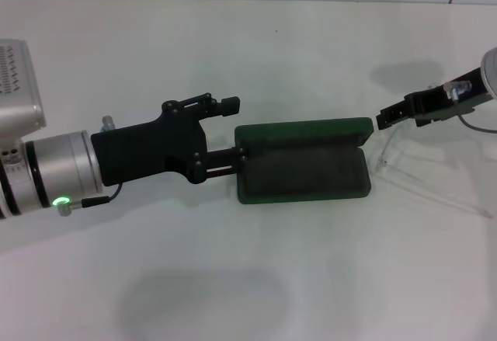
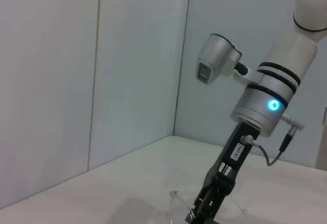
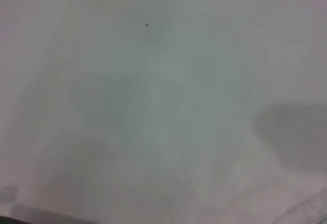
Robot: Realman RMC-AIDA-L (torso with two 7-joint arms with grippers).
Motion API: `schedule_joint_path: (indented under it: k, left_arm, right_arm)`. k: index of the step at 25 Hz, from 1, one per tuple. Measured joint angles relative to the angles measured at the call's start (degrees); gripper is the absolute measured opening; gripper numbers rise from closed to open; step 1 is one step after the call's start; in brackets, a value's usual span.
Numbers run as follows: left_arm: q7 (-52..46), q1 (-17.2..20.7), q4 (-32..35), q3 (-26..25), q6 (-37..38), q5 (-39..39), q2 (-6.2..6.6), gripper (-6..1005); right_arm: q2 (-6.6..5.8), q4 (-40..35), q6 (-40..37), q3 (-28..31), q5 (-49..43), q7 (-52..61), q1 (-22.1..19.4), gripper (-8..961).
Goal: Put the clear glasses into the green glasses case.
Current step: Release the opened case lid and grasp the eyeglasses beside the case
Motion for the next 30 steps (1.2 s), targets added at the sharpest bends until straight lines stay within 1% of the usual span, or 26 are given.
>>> schedule_joint_path:
  k: [9,16,20,30]
  left_arm:
    - [0.0,0.1,0.1,0.0,0.2,0.0,0.07,770]
    - [-0.3,0.0,0.1,0.0,0.4,0.0,0.19,770]
    - [-0.4,0.1,0.1,0.1,0.4,0.0,0.21,770]
    - [-1.5,0.0,0.4,0.2,0.5,1.5,0.15,770]
  right_arm:
    - [-0.43,-1.2,-4.0,-0.4,-1.7,0.0,-0.2,749]
    - [-0.56,-5.4,-6.8,0.4,-3.0,0.0,-2.5,750]
    - [-0.57,-6.2,-8.6,1.1,-3.8,-0.1,-3.1,750]
    - [-0.41,-6.3,-9.2,2.3,-4.6,0.0,-3.4,748]
